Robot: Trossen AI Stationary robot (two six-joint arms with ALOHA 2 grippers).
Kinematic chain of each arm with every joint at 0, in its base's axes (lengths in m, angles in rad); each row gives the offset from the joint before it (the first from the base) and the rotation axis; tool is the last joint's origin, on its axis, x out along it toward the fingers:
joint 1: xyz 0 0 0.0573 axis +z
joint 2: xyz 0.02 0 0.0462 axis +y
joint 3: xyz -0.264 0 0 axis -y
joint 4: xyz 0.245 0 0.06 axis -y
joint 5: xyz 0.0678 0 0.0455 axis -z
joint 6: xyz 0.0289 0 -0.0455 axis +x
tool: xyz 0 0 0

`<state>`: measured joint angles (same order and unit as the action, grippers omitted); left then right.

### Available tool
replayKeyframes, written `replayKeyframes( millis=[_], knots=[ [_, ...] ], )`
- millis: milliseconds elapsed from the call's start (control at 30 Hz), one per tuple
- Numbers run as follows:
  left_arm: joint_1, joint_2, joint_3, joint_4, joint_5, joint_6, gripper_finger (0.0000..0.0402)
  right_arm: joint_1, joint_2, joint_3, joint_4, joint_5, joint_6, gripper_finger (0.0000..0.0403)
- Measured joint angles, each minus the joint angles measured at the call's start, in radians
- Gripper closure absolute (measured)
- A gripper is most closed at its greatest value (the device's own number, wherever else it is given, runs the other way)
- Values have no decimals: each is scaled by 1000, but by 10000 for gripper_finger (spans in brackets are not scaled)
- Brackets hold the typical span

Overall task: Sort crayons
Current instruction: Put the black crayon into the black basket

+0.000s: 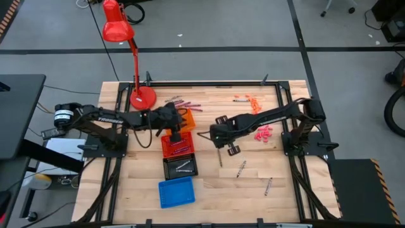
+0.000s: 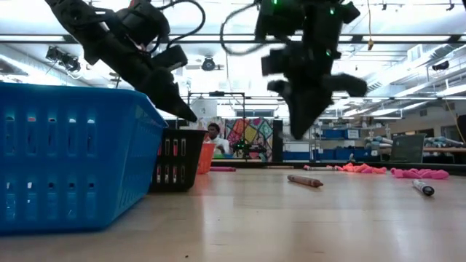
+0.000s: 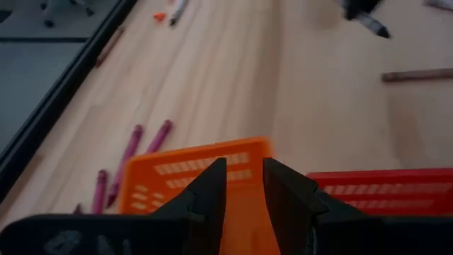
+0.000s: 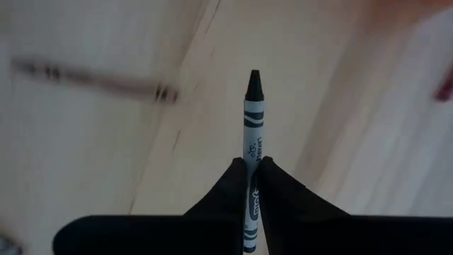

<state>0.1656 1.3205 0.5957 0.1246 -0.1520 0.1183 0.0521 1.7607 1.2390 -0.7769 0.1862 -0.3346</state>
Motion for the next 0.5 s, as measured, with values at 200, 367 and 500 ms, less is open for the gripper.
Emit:
replayKeyframes(
  millis=[200, 367, 500],
  knots=[
    [-60, 0, 0, 4, 0, -11, 299, -31, -54, 1, 129, -50, 30, 371],
    [-100, 0, 0, 45, 0, -21, 299, -41, -59, 1, 287, -130, 39, 371],
    [-124, 0, 0, 68, 0, -21, 299, -41, -59, 1, 417, -206, 48, 371]
  ],
)
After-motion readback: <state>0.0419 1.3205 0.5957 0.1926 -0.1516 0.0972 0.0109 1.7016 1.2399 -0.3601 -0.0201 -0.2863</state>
